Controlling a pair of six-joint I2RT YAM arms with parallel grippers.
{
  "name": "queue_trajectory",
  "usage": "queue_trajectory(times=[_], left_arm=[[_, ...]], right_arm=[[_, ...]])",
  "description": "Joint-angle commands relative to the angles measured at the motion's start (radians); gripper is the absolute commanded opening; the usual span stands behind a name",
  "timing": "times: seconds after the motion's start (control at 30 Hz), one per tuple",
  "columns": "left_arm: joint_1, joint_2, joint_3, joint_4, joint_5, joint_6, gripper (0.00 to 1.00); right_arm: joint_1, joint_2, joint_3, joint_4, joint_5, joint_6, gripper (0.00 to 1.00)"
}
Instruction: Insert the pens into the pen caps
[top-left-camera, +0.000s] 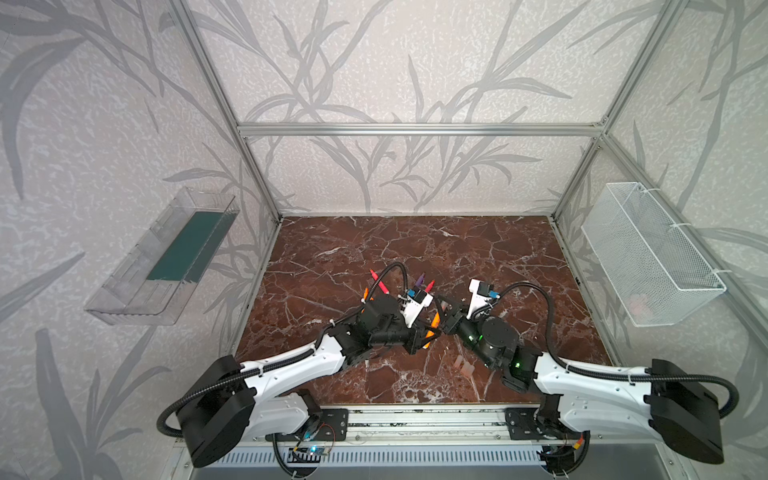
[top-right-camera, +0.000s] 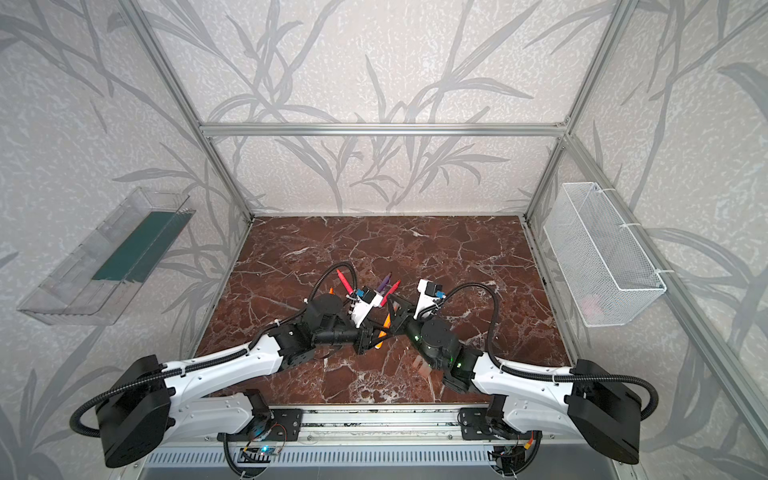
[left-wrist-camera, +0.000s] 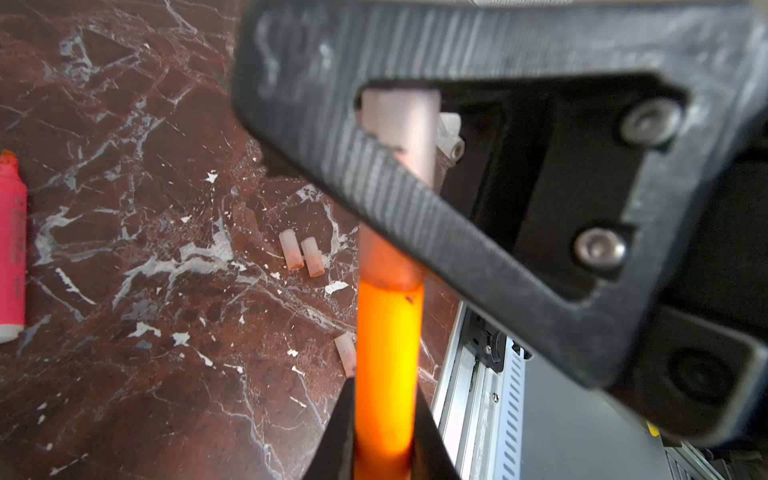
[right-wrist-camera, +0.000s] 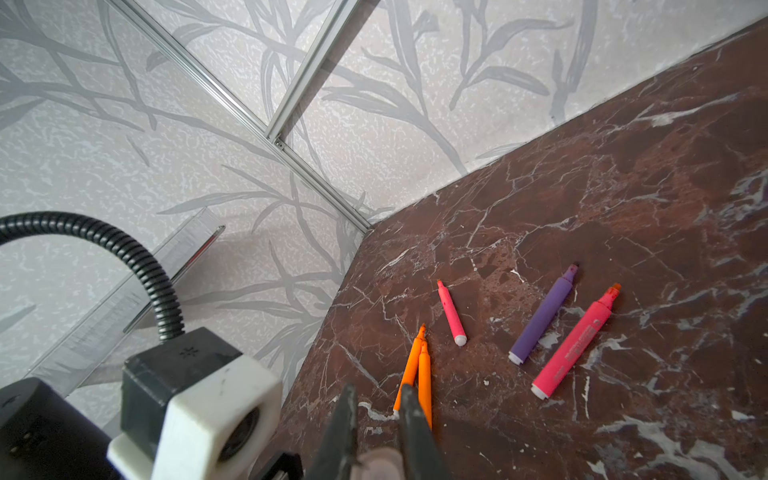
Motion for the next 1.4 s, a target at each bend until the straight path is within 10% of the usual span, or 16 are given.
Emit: queue_trajectory(times=[0.0, 0.3, 0.63, 0.9, 1.2, 1.37], left_arm=[[0.096, -0.041, 0.124, 0.274, -0.255, -0.054, 0.00], [0.096, -0.063, 0.112, 0.283, -0.258, -0.051, 0.00], [0.096, -0.142, 0.097, 0.194, -0.498, 0.010, 0.00], [0.095, -0.132, 0.066, 0.221, -0.399, 0.009, 0.00], [0.090, -0.042, -0.016, 0.188, -0.310, 0.016, 0.00], [0.092, 0.002, -0.041, 0.127, -0.448, 0.012, 0.00]], right_arm=[[0.131, 0.058, -0.037, -0.110, -0.214, -0.012, 0.00], [0.189, 0.123, -0.026, -0.036, -0.240, 0.017, 0.00], [0.203, 0.000, -0.062, -0.143, -0.212, 0.052, 0.00], [0.202, -0.099, -0.026, -0.293, -0.086, 0.017, 0.00], [0.182, -0.339, 0.038, -0.541, 0.127, -0.142, 0.75], [0.104, -0.494, 0.053, -0.721, 0.176, -0.183, 0.91]])
